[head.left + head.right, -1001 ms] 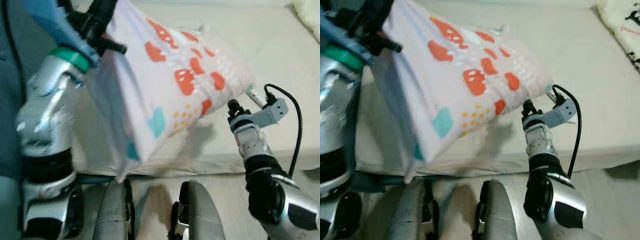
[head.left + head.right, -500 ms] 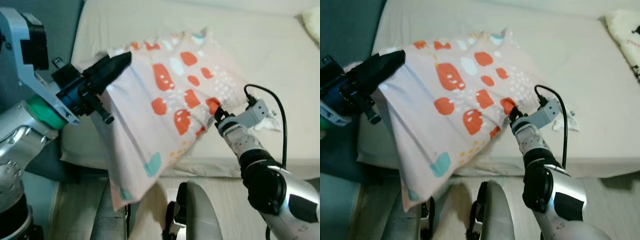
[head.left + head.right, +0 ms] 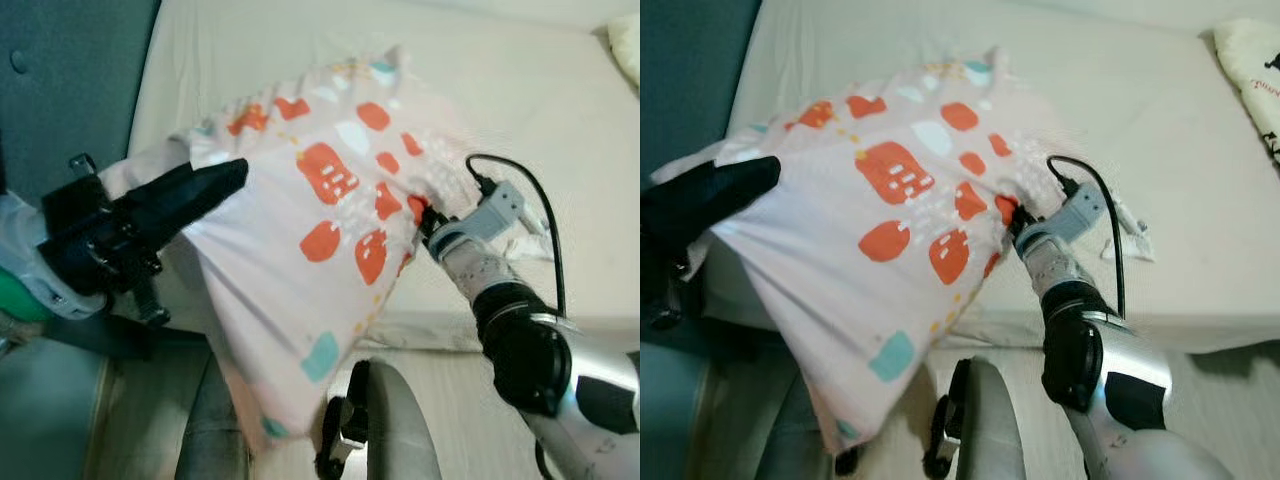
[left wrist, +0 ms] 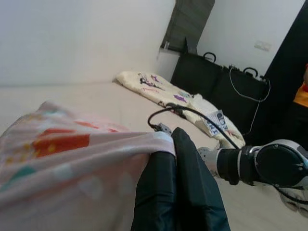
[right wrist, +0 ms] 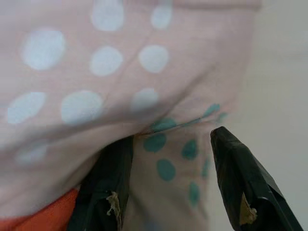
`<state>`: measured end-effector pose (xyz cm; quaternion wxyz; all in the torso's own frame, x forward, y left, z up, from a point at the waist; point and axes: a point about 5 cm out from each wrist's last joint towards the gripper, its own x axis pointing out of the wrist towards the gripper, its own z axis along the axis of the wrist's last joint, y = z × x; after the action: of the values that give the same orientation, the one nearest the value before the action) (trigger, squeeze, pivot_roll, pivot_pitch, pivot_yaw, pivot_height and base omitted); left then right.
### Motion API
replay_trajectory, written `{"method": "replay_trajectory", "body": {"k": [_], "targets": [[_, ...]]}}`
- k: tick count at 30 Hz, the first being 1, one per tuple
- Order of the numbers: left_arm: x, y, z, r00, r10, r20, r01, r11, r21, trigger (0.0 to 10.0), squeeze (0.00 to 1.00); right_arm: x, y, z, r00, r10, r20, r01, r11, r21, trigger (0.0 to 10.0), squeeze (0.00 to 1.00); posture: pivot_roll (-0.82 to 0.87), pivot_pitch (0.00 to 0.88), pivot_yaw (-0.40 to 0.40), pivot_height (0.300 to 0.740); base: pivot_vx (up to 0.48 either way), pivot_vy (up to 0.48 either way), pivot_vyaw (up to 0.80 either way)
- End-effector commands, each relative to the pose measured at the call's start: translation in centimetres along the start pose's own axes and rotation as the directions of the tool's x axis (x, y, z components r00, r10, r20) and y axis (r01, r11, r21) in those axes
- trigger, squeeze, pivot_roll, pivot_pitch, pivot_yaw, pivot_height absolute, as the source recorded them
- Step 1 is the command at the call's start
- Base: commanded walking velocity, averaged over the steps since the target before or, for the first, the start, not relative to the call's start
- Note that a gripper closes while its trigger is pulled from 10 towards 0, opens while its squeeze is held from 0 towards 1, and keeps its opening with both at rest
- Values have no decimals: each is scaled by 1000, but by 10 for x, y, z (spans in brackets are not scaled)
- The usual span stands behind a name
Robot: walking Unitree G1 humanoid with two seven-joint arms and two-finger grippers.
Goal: Clean up the room
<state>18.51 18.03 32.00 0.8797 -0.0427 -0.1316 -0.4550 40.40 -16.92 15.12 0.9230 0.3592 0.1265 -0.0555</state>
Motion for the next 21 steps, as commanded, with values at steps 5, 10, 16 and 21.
{"method": "replay_trajectory", "body": {"k": [5,10,16,21], "targets": [[3,-22,16,994,-91,59,88,995,50,0,0,-2,84,-5,935,350,-48,-349,937,27,10000,0,462,265,-161,625,0,0,0],[-1,-25,29,988,-111,105,106,993,51,0,0,-12,133,-17,834,541,-103,-544,839,5,10000,0,465,270,-153,625,0,0,0],[-5,-20,29,997,-37,64,33,998,61,0,0,-26,179,6,707,707,-4,-706,707,52,10000,0,467,266,-152,625,0,0,0],[12,8,-58,906,256,-337,-217,965,149,10000,0,-14,141,-11,810,585,-42,-584,811,28,10000,0,453,253,-153,625,0,0,0]]}}
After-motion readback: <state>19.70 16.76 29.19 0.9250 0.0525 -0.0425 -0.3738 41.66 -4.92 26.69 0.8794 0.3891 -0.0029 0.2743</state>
